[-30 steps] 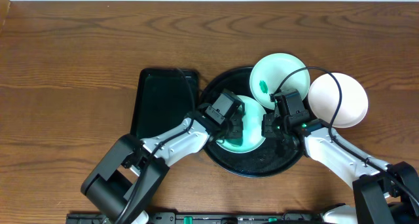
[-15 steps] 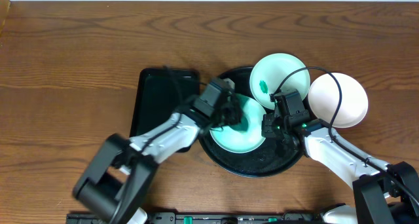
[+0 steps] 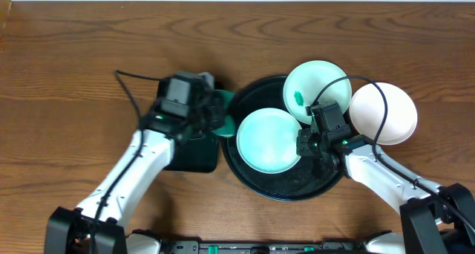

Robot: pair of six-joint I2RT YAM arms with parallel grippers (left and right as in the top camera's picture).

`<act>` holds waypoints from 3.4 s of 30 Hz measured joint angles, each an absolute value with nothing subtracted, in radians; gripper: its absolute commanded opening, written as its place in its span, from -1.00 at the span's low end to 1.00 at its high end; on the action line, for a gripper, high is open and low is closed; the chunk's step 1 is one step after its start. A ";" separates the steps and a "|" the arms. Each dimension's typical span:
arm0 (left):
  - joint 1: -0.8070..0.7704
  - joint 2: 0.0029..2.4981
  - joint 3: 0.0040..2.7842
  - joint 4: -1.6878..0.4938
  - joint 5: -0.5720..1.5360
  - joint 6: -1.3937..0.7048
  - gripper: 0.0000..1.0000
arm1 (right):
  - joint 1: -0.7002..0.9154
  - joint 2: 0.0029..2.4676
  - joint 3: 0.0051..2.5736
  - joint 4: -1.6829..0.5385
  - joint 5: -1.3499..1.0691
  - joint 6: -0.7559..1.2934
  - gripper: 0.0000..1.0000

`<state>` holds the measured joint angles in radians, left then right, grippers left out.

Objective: Clean dirty plates on tray and stack at the side

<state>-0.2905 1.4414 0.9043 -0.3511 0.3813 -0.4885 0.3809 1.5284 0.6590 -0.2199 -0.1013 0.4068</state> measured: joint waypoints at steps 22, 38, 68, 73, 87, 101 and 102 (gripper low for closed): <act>-0.146 1.532 0.819 -0.516 0.138 -0.381 -0.83 | 0.381 1.528 0.659 -0.220 -0.104 0.407 -0.97; -0.146 1.474 0.818 -0.519 0.120 -0.365 -0.10 | 0.381 1.528 0.659 -0.220 -0.104 0.407 -0.97; -0.089 1.059 0.891 -0.431 -0.134 -0.365 0.61 | 0.381 1.530 0.659 -0.220 -0.121 0.410 -0.80; -0.089 1.059 0.891 -0.431 -0.134 -0.365 0.62 | 0.382 1.533 0.659 -0.219 -0.112 0.410 -0.81; -0.089 1.059 0.891 -0.431 -0.134 -0.365 0.62 | 0.383 1.573 0.660 -0.181 -0.106 0.418 -0.98; -0.089 1.059 0.891 -0.431 -0.134 -0.365 0.62 | 0.383 1.474 0.659 -0.265 -0.097 0.410 -0.98; -0.089 1.059 0.891 -0.431 -0.134 -0.365 0.63 | 0.383 1.450 0.659 -0.278 -0.092 0.408 -0.98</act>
<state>-0.0887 1.0592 0.8909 -0.4309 -0.1345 -0.3653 0.3828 1.4502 0.6586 -0.2783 -0.0921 0.4084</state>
